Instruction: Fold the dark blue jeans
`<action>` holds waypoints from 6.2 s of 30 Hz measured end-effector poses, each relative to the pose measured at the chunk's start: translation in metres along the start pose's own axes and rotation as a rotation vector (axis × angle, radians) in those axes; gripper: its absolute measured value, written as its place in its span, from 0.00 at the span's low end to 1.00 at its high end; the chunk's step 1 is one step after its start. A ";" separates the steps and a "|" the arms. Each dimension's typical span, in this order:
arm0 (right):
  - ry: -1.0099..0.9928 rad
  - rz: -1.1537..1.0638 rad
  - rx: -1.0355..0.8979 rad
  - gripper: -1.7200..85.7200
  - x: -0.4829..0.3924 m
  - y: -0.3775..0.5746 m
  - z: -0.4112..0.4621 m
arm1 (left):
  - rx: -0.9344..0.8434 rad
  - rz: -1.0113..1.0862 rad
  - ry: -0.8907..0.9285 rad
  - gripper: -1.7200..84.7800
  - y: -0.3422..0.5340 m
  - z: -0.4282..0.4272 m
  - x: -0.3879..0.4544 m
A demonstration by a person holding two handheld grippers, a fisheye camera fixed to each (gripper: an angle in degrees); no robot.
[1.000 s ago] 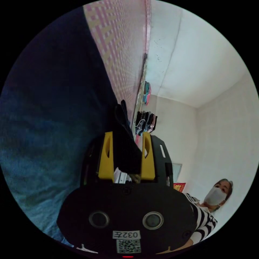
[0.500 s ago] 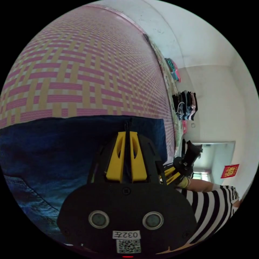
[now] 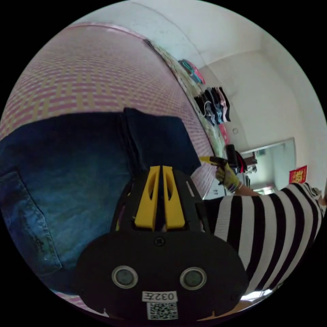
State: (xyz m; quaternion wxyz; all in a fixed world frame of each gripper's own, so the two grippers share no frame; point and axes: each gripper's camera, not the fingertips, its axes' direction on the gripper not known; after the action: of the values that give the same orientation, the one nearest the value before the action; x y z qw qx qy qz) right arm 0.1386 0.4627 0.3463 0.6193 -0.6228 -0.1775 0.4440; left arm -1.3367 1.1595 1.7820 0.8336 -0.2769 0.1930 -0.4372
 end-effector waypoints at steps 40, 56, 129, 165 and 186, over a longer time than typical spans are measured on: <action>0.149 0.149 0.249 0.02 0.113 0.100 -0.117 | -0.503 0.143 -0.009 0.01 -0.085 0.274 0.102; 0.442 -0.287 0.211 0.02 -0.065 0.092 -0.037 | -0.063 -0.092 -0.091 0.01 0.012 0.101 0.011; 0.541 -0.438 0.151 0.07 0.019 0.203 0.235 | -0.272 -0.293 0.368 0.15 -0.247 0.242 -0.022; 0.460 -0.596 -0.062 0.07 -0.077 0.177 0.218 | -0.145 0.058 0.119 0.01 -0.226 0.240 -0.036; 0.048 0.254 0.388 0.15 0.152 0.174 -0.039 | -0.028 -0.318 0.071 0.09 -0.249 0.244 -0.077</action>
State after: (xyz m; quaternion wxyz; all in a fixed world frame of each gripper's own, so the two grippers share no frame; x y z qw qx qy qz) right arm 0.1944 0.5265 0.1278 0.6707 -0.5196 0.0056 0.5293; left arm -1.3961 1.1794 2.1338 0.7426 -0.3001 0.1821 -0.5704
